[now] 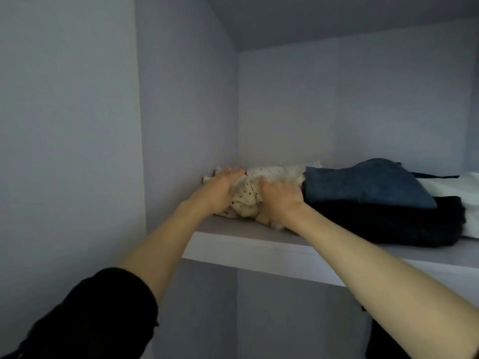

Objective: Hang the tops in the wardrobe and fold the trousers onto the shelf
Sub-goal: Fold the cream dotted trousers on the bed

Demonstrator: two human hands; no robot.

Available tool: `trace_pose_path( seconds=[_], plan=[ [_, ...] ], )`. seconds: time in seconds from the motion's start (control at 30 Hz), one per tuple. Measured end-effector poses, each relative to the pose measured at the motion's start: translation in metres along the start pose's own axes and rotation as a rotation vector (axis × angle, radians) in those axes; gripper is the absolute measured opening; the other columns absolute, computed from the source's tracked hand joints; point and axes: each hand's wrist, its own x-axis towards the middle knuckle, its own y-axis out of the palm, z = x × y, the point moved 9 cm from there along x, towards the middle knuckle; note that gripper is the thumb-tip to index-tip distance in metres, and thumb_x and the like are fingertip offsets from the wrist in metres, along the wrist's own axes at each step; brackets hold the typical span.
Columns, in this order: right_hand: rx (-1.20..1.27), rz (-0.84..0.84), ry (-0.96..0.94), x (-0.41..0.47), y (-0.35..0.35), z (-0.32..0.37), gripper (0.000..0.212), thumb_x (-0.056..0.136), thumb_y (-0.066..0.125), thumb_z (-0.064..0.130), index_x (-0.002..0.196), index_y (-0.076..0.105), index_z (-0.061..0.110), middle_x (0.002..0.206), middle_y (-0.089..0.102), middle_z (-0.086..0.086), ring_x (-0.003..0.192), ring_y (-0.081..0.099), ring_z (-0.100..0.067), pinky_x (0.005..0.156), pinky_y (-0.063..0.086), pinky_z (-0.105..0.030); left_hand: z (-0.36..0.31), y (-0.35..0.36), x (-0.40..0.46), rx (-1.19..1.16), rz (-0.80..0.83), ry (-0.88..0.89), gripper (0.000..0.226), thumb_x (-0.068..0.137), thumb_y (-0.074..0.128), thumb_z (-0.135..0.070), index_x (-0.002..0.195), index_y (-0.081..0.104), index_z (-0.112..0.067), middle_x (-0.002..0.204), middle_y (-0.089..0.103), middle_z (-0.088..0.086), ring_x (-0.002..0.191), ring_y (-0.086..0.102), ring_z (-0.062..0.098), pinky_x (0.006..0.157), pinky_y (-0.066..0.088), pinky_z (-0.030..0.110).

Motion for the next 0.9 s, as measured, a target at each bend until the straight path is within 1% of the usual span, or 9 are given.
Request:
trace_pose_path(
  seconds=[0.07, 0.13, 0.27, 0.37, 0.5, 0.57, 0.63, 0.8, 0.9],
  plan=[
    [0.124, 0.125, 0.035, -0.001, 0.028, 0.0, 0.042, 0.098, 0.039, 0.019, 0.139, 0.033, 0.009, 0.13, 0.053, -0.013, 0.115, 0.054, -0.029, 0.081, 0.043, -0.032, 0.016, 0.017, -0.005, -0.128, 0.045, -0.029, 0.049, 0.098, 0.036, -0.007, 0.145, 0.033, -0.021, 0.152, 0.03, 0.008, 0.139, 0.028, 0.023, 0.111, 0.019, 0.022],
    [0.169, 0.165, 0.022, -0.004, 0.033, -0.005, 0.041, 0.1, 0.036, 0.027, 0.138, 0.034, 0.012, 0.129, 0.055, -0.013, 0.113, 0.055, -0.03, 0.08, 0.042, -0.032, 0.015, 0.031, -0.007, -0.214, 0.088, 0.002, 0.047, 0.1, 0.03, -0.009, 0.146, 0.031, -0.022, 0.153, 0.029, 0.003, 0.141, 0.023, 0.017, 0.106, 0.012, 0.015],
    [0.095, 0.304, -0.039, -0.01, 0.045, -0.013, 0.06, 0.1, 0.025, 0.048, 0.15, 0.013, 0.017, 0.15, 0.033, -0.011, 0.133, 0.038, -0.031, 0.11, 0.028, -0.041, 0.011, 0.051, -0.004, -0.276, 0.134, 0.026, 0.054, 0.099, 0.028, -0.009, 0.15, 0.019, -0.024, 0.157, 0.015, -0.003, 0.143, 0.01, 0.008, 0.108, 0.002, 0.014],
    [0.074, 0.337, -0.022, -0.016, 0.056, -0.007, 0.067, 0.099, 0.022, 0.051, 0.151, -0.005, 0.017, 0.158, 0.009, -0.012, 0.143, 0.018, -0.031, 0.117, 0.017, -0.04, 0.011, 0.062, -0.007, -0.129, 0.198, 0.058, 0.057, 0.099, 0.031, -0.01, 0.151, 0.01, -0.019, 0.159, 0.006, 0.001, 0.145, 0.006, 0.011, 0.111, -0.002, 0.014],
    [0.042, 0.246, -0.008, -0.021, 0.046, -0.004, 0.067, 0.1, 0.023, 0.05, 0.152, -0.001, 0.014, 0.158, 0.01, -0.013, 0.144, 0.014, -0.028, 0.118, 0.011, -0.04, 0.006, 0.047, -0.012, 0.092, 0.218, 0.034, 0.062, 0.097, 0.032, -0.008, 0.151, 0.004, -0.017, 0.159, 0.001, 0.003, 0.146, 0.006, 0.018, 0.119, 0.006, 0.033],
    [0.138, 0.184, -0.035, -0.031, 0.031, -0.004, 0.06, 0.1, 0.029, 0.043, 0.15, 0.016, 0.012, 0.154, 0.024, -0.011, 0.139, 0.027, -0.031, 0.114, 0.023, -0.043, -0.01, 0.035, -0.021, 0.186, 0.113, 0.087, 0.066, 0.094, 0.035, -0.003, 0.151, 0.003, -0.015, 0.159, -0.002, 0.004, 0.146, 0.003, 0.019, 0.118, 0.012, 0.039],
    [0.328, 0.072, -0.062, -0.049, 0.011, -0.008, 0.048, 0.1, 0.038, 0.032, 0.144, 0.032, 0.012, 0.146, 0.038, -0.01, 0.129, 0.042, -0.032, 0.103, 0.039, -0.044, -0.031, 0.021, -0.037, 0.121, -0.026, 0.119, 0.066, 0.093, 0.037, -0.001, 0.151, 0.007, -0.014, 0.159, 0.001, 0.005, 0.146, 0.006, 0.019, 0.117, 0.016, 0.041],
    [0.675, -0.233, 0.098, -0.133, -0.027, -0.049, 0.047, 0.098, 0.044, 0.022, 0.144, 0.036, 0.018, 0.146, 0.041, -0.003, 0.133, 0.04, -0.019, 0.106, 0.033, -0.03, -0.103, 0.005, -0.101, -0.165, -0.231, 0.249, 0.053, 0.095, 0.045, -0.005, 0.145, 0.028, -0.003, 0.154, 0.022, 0.012, 0.143, 0.02, 0.021, 0.117, 0.016, 0.033],
    [0.724, -0.238, 0.31, -0.219, -0.016, -0.086, 0.048, 0.098, 0.044, 0.027, 0.145, 0.033, 0.023, 0.147, 0.041, 0.003, 0.133, 0.039, -0.015, 0.104, 0.031, -0.028, -0.167, 0.025, -0.15, -0.361, -0.198, 0.294, 0.048, 0.096, 0.047, -0.009, 0.143, 0.036, -0.007, 0.152, 0.029, 0.007, 0.141, 0.024, 0.015, 0.114, 0.016, 0.024]
  ],
)
